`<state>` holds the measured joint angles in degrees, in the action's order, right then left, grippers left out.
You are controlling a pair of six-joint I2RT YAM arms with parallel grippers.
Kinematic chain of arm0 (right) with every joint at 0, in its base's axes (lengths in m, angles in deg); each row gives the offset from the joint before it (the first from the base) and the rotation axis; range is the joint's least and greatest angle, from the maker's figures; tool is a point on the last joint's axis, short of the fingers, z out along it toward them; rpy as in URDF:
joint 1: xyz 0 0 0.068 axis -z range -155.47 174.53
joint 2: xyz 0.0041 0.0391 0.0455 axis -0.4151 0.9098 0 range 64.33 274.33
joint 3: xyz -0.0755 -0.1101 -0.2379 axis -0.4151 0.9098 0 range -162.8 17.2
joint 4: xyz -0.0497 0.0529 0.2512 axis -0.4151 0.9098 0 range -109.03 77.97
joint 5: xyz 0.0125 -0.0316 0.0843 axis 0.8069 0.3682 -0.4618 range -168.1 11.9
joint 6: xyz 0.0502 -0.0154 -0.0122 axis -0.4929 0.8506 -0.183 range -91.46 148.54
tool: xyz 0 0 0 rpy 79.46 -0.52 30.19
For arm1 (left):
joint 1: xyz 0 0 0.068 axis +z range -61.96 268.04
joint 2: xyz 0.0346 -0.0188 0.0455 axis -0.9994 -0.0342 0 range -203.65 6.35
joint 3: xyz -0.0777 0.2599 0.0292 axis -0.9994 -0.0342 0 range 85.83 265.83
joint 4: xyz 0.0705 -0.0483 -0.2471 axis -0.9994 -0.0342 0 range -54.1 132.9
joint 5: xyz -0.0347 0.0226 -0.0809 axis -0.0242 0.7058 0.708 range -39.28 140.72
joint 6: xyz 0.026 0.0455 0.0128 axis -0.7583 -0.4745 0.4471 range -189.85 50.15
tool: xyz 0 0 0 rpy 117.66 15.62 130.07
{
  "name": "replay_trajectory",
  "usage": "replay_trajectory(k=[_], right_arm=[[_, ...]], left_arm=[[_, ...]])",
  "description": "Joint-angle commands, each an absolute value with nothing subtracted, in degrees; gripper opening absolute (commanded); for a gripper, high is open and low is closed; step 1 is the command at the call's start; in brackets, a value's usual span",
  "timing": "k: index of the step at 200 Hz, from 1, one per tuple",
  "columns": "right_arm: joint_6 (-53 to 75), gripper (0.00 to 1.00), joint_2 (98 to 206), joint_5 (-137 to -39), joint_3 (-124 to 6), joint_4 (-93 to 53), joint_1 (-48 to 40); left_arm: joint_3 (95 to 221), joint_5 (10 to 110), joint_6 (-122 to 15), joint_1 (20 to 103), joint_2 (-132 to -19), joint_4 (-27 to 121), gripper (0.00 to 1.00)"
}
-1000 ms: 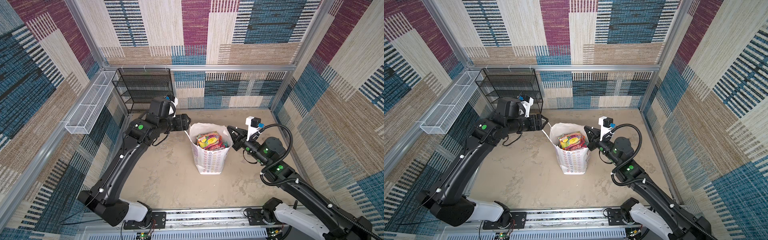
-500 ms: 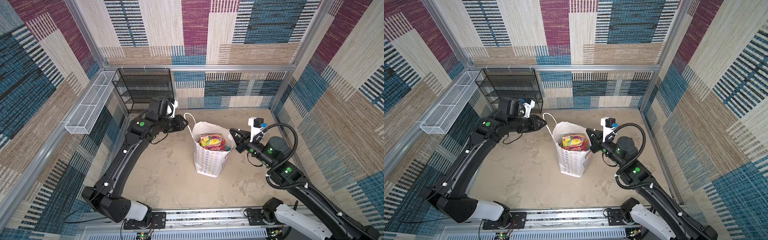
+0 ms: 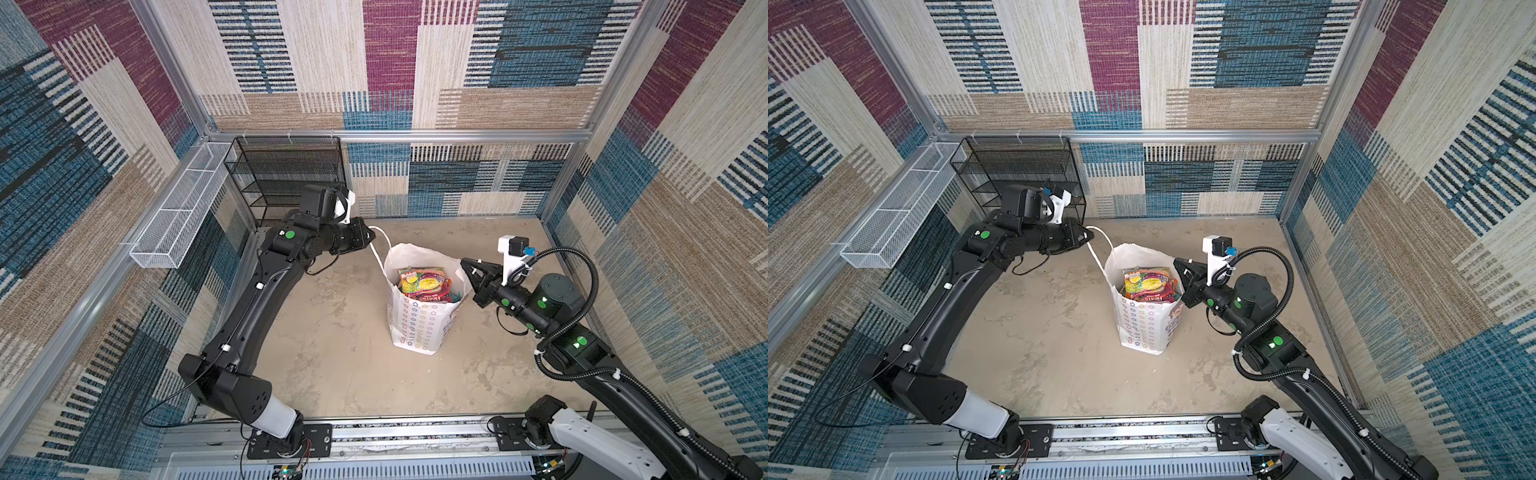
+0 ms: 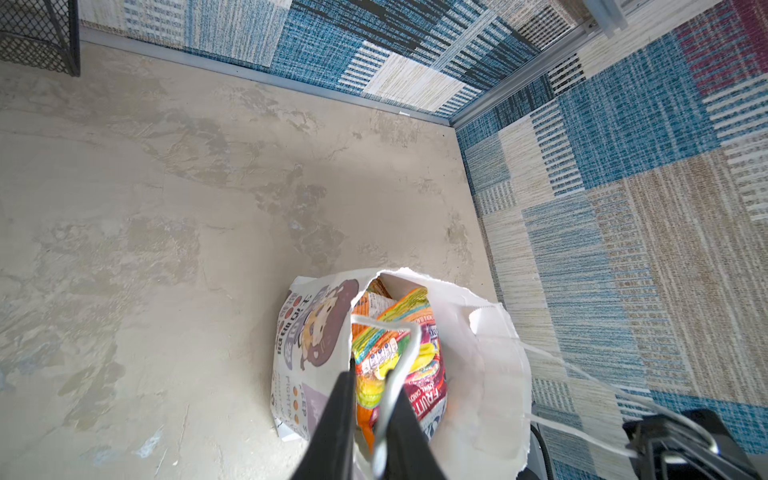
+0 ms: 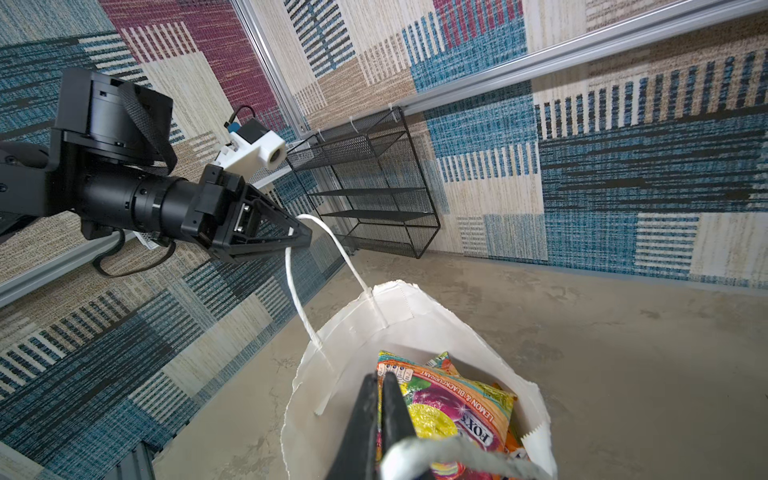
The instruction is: Place the snacks into the paper bag
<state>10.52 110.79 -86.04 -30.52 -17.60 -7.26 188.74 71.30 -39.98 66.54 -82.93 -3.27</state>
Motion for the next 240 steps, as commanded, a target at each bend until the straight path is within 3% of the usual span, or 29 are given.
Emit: replay_trajectory(k=[1, 25, 66, 107, 133, 155, 183, 207, 240], right_arm=[[10.5, 0.08, 110.6, -85.3, -31.9, -17.8, -7.3], [10.9, 0.06, 111.2, -85.7, -33.1, -18.1, -7.3], [9.8, 0.00, 117.4, -90.4, -38.5, -22.4, -7.3], [8.6, 0.00, 130.3, -95.4, -53.3, -21.0, -7.3], [6.4, 0.00, 136.5, -99.8, -60.9, -21.9, -7.4], [6.0, 0.00, 137.8, -99.2, -59.0, -23.4, -7.8], [4.1, 0.00, 135.8, -96.4, -50.3, -27.0, -7.8], [2.3, 0.00, 134.0, -95.8, -45.5, -29.1, -7.8], [2.0, 0.00, 136.8, -98.2, -53.9, -23.2, -8.1]], left_arm=[[190.0, 74.1, -38.7, 66.7, -83.6, -2.0, 0.09], [190.9, 76.9, -38.7, 66.7, -83.3, -0.4, 0.00], [191.7, 81.6, -35.5, 66.0, -83.1, 2.1, 0.00], [192.1, 77.4, -35.3, 65.6, -77.4, 5.9, 0.00], [185.7, 74.7, -32.8, 63.2, -73.2, 11.3, 0.00], [180.6, 76.8, -32.1, 61.8, -71.8, 13.9, 0.00], [175.6, 68.6, -35.6, 62.8, -68.3, 9.6, 0.00], [169.4, 69.1, -35.0, 65.6, -65.5, 11.5, 0.00], [173.4, 73.5, -30.4, 66.3, -66.1, 13.3, 0.00]])
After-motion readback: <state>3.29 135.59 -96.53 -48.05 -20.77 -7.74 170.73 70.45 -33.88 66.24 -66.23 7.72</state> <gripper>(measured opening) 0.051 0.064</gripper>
